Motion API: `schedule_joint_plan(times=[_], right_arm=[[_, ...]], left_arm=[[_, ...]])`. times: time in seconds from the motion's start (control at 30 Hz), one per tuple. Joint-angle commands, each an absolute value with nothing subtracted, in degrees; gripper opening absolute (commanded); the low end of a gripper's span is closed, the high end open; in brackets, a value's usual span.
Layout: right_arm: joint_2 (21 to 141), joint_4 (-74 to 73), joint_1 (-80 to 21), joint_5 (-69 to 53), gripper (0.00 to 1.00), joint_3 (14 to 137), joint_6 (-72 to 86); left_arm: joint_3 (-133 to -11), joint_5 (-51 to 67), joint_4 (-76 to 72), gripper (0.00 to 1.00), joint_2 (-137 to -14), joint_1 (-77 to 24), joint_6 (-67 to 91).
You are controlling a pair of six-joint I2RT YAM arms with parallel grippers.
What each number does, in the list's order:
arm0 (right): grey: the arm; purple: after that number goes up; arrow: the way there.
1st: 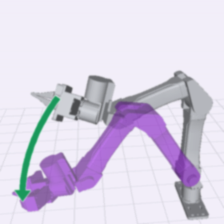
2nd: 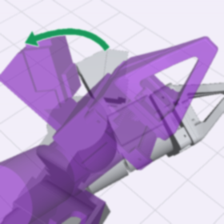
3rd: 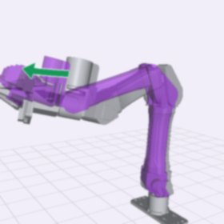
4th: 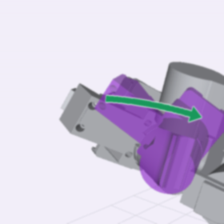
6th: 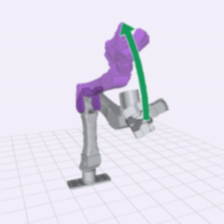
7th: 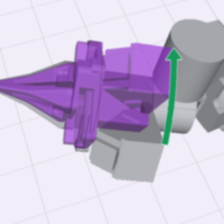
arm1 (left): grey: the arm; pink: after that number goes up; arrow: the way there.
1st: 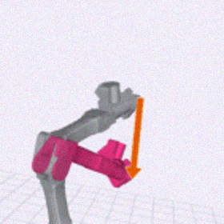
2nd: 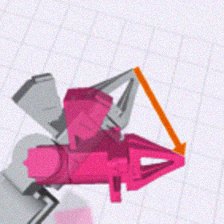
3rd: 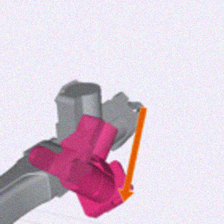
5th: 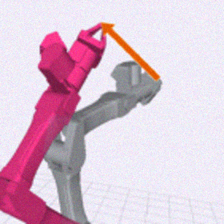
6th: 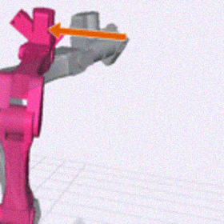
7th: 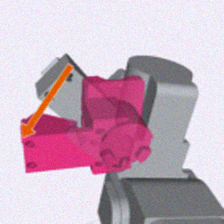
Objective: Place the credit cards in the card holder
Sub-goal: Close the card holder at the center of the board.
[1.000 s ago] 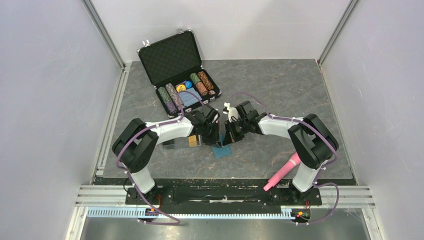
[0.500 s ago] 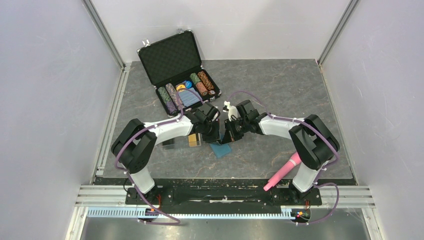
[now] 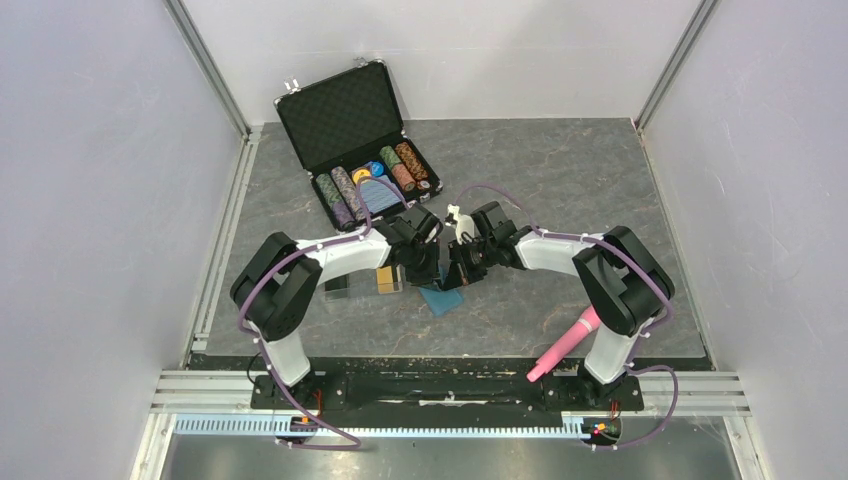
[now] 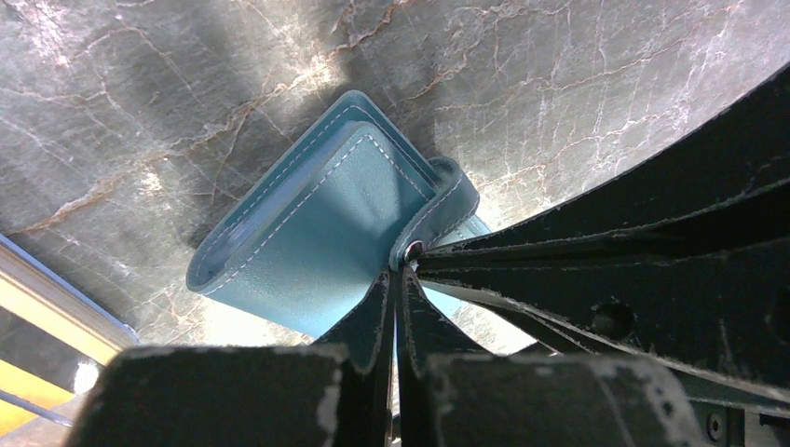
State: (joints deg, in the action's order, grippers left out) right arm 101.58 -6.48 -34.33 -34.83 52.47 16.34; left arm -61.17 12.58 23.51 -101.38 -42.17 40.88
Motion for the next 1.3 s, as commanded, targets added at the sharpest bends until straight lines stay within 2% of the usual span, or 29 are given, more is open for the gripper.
schedule_joint_plan(times=[0.0,0.53,0.93,1.27], right_arm=[[101.8,-5.5,-34.4,-35.3,0.00,53.4,16.5],[97.4,-2.9,-34.2,-32.4,0.00,53.1,16.5],[103.7,-7.1,-34.4,-31.4,0.00,52.9,13.5],[108.0,-14.8,-35.7,-25.9,0.00,55.2,10.5]], left_arm=[[-62.2,13.1,23.0,0.02,-101.7,-42.3,39.6],[-60.8,11.7,23.5,0.02,-102.0,-42.3,40.3],[-60.5,11.6,23.5,0.02,-102.3,-42.3,40.3],[-59.4,11.9,23.0,0.02,-103.2,-42.3,40.7]])
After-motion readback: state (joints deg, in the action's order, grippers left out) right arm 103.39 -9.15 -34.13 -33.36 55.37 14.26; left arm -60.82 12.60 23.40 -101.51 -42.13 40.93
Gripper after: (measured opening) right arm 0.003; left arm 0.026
